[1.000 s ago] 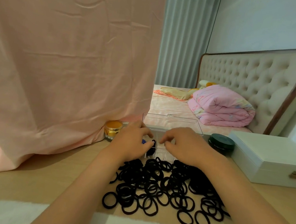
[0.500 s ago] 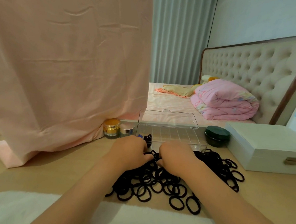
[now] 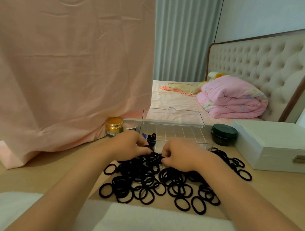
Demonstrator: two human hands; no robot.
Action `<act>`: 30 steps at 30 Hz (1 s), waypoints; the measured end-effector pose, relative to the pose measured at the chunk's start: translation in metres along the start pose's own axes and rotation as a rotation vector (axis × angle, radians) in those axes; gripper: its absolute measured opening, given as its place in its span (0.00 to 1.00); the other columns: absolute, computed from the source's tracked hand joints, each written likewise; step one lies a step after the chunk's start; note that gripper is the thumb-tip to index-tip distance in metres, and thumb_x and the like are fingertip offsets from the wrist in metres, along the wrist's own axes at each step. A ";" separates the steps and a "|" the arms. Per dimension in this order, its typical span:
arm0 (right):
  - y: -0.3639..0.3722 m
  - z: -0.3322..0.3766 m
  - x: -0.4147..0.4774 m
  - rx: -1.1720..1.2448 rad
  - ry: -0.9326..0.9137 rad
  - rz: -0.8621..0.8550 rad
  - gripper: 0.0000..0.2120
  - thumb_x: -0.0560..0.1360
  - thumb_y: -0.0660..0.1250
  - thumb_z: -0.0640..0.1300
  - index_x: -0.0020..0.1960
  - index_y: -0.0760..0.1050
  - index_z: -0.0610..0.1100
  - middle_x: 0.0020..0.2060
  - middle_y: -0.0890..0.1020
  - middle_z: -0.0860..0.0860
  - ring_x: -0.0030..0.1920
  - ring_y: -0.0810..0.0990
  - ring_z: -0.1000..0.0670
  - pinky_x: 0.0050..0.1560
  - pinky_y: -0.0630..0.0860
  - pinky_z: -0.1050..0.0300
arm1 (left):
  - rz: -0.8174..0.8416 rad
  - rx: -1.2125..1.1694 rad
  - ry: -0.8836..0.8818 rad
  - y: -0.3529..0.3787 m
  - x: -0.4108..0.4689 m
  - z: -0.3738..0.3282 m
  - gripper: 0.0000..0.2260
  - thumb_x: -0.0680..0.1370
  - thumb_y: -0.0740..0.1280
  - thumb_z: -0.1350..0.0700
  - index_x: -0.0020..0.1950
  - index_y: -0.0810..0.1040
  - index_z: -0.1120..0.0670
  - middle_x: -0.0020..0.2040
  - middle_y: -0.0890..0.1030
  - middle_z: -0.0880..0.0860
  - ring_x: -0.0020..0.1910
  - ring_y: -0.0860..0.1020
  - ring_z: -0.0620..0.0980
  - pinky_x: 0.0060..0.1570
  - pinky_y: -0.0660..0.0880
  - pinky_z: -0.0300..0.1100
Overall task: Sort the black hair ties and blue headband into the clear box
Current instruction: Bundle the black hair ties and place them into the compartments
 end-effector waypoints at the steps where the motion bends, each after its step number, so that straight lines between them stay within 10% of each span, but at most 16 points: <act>1: -0.007 -0.001 -0.002 0.083 -0.006 -0.007 0.07 0.79 0.68 0.50 0.49 0.83 0.48 0.45 0.84 0.51 0.47 0.83 0.49 0.49 0.81 0.53 | -0.022 -0.055 -0.006 -0.004 0.000 0.003 0.07 0.80 0.68 0.47 0.49 0.84 0.47 0.38 0.84 0.49 0.34 0.81 0.42 0.37 0.78 0.40; 11: -0.026 0.013 -0.013 1.107 -0.091 0.091 0.07 0.79 0.70 0.43 0.51 0.83 0.40 0.44 0.86 0.43 0.37 0.82 0.48 0.31 0.77 0.59 | -0.094 -0.453 -0.097 -0.001 0.002 0.013 0.10 0.75 0.74 0.45 0.48 0.85 0.51 0.42 0.87 0.52 0.36 0.82 0.44 0.36 0.78 0.38; 20: -0.016 -0.003 -0.005 0.803 0.138 -0.147 0.07 0.78 0.71 0.45 0.51 0.82 0.42 0.30 0.85 0.44 0.25 0.79 0.50 0.30 0.79 0.58 | 0.105 -0.965 -0.144 0.013 -0.003 -0.001 0.17 0.80 0.67 0.49 0.59 0.82 0.61 0.49 0.85 0.59 0.47 0.84 0.52 0.46 0.82 0.47; 27: -0.013 0.001 -0.004 0.658 0.116 -0.079 0.09 0.79 0.69 0.47 0.52 0.82 0.42 0.41 0.87 0.46 0.30 0.82 0.52 0.28 0.78 0.59 | 0.013 -0.640 -0.168 -0.002 -0.006 0.019 0.05 0.78 0.72 0.56 0.49 0.83 0.57 0.43 0.85 0.53 0.39 0.84 0.46 0.41 0.81 0.40; 30: -0.012 0.010 -0.008 0.268 0.039 0.017 0.10 0.76 0.70 0.53 0.53 0.84 0.49 0.44 0.86 0.53 0.39 0.84 0.53 0.43 0.83 0.56 | -0.059 -0.607 -0.198 -0.018 -0.008 0.033 0.08 0.79 0.70 0.53 0.52 0.83 0.58 0.43 0.83 0.53 0.35 0.81 0.46 0.38 0.80 0.41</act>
Point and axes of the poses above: each hand's wrist, its own x-axis towards the middle knuckle, its own y-axis out of the palm, z = x × y, the point moved 9 cm from there along x, towards the middle knuckle
